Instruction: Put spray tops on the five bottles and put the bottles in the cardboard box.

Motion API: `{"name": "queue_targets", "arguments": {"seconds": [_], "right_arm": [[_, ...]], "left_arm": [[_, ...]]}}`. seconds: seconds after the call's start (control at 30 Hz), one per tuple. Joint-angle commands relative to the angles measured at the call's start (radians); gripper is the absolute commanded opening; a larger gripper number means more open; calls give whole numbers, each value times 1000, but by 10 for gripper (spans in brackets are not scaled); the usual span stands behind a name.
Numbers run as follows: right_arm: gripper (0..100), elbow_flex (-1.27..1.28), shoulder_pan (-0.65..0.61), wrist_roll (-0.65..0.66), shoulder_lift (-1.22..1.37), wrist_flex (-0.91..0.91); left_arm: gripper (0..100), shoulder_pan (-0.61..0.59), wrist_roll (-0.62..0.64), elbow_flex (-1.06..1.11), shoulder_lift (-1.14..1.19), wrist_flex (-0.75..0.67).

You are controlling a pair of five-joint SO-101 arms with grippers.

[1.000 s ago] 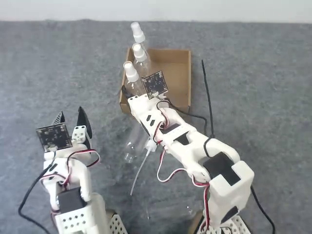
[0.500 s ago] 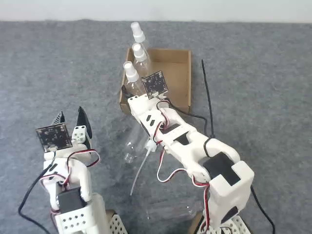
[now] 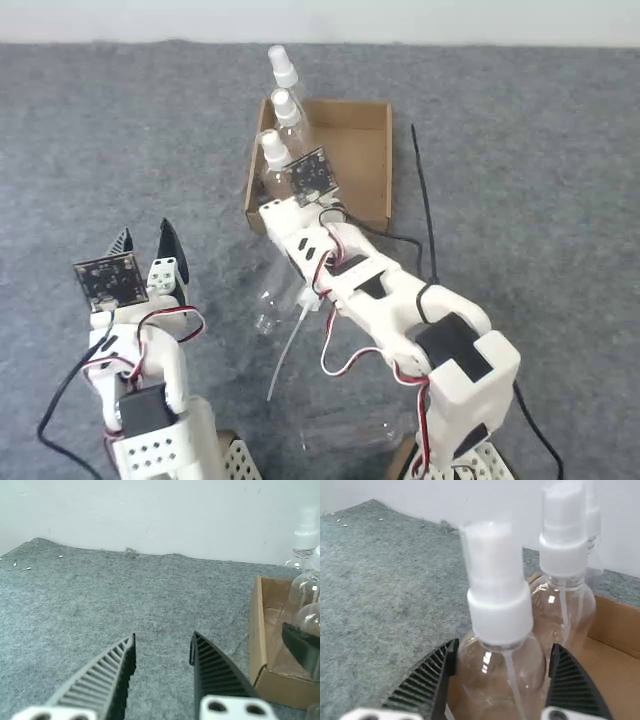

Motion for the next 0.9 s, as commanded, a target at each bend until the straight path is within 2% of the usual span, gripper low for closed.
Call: {"name": "queue_targets", "arguments": {"seconds": [0.0, 0.13, 0.67, 0.87], "right_arm": [[262, -17, -10, 20, -28, 24], [306, -17, -10, 20, -28, 28], [304, -12, -5, 25, -47, 31], [304, 43, -5, 18, -194, 173]], "left_arm": [[166, -8, -6, -12, -17, -34], [166, -8, -6, -12, -17, -34], [166, -8, -6, -10, -17, -34], [166, -8, -6, -10, -17, -34]]}}
